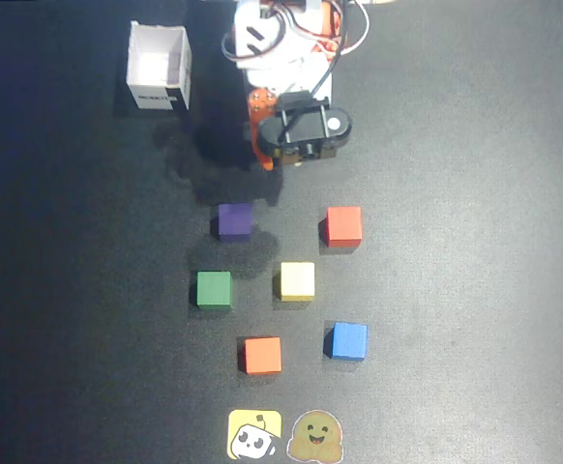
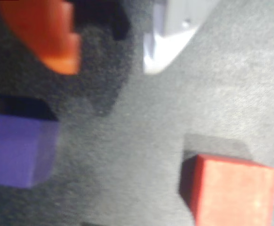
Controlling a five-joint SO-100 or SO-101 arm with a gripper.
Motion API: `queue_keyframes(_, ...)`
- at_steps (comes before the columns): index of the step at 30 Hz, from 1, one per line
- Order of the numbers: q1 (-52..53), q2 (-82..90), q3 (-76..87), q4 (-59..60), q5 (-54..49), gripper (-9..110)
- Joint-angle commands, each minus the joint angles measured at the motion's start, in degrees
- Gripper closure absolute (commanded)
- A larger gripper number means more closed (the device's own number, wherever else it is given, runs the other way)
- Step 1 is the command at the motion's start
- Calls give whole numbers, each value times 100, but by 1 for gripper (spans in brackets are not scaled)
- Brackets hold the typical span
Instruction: Put the red cube on top of the blue cube.
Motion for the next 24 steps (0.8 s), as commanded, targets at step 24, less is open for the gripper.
queue_keyframes(24, -1248, -4368, -2312, -1099, 1099, 82)
